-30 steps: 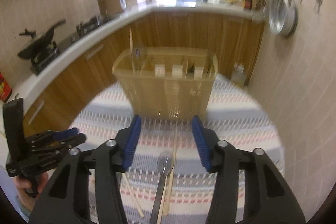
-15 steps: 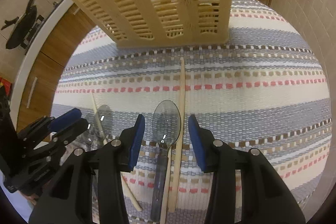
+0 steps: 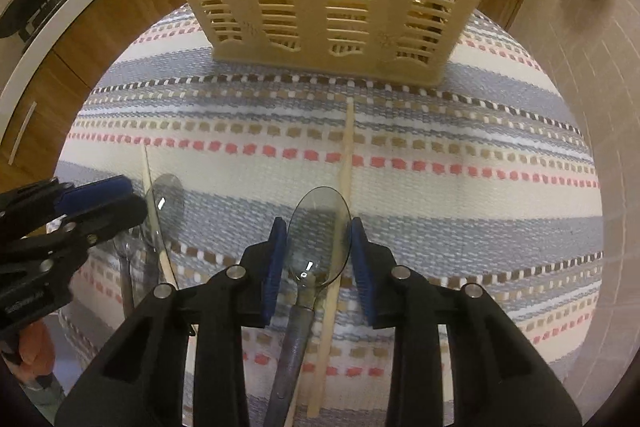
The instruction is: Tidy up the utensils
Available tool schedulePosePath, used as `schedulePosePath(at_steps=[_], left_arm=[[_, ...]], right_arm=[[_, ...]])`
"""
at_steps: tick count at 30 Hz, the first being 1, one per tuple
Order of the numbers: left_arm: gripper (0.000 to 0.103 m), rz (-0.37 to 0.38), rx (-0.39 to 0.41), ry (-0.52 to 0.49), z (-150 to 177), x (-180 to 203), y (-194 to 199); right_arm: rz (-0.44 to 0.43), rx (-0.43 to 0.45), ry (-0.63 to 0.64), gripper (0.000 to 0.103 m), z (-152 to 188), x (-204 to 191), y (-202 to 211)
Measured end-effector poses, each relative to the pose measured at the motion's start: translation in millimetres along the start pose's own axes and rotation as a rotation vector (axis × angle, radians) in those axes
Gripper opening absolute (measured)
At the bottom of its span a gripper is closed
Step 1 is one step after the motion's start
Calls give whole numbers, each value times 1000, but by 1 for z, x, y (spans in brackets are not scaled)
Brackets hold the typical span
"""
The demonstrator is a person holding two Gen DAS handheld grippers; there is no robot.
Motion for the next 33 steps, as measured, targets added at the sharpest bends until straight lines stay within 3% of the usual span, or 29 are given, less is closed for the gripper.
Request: schedulePosePath(at_steps=[1, 5, 9, 11, 14, 19, 20, 25, 26, 27, 33], left_arm=[[29, -9, -9, -12, -1, 4, -3], [29, -77, -33, -67, -4, 16, -13], [33, -149, -49, -125, -10, 24, -21], [41, -171, -75, -155, -10, 28, -28], [42, -235, -88, -202, -8, 31, -31], [41, -260, -108, -235, -7, 33, -35], [32, -269, -112, -256, -6, 37, -38], [26, -210, -97, -232, -6, 50, -40], [9, -205, -72, -218, -8, 51, -38], [2, -186, -50, -202, -11, 51, -35], [0, -73, -58, -147, -7, 42, -21]], right_arm=[[2, 0, -2, 20, 2, 5, 1], [-21, -8, -41, 20, 7, 25, 6], [-49, -9, -56, 20, 11, 35, 11], [-66, -2, -65, 20, 12, 44, 16], [-76, 8, -65, 20, 12, 49, 18], [-84, 19, -54, 13, 11, 44, 20], [-88, 24, -54, 12, 10, 43, 22], [-96, 41, -54, 11, 8, 43, 32], [-100, 44, -52, 11, 8, 43, 34], [-107, 47, -52, 10, 7, 43, 36], [-106, 69, -55, 10, 2, 48, 49]])
Point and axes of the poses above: each gripper's, at about its wrist camera, not at the fingertips, and y roughly against the way its jaws point, x to its right, z to its underside, the point moved 7 cm from there along -y, roughly the way its jaws point, and after that the axes turned 8 degrees about x, right-handed, at the moved point
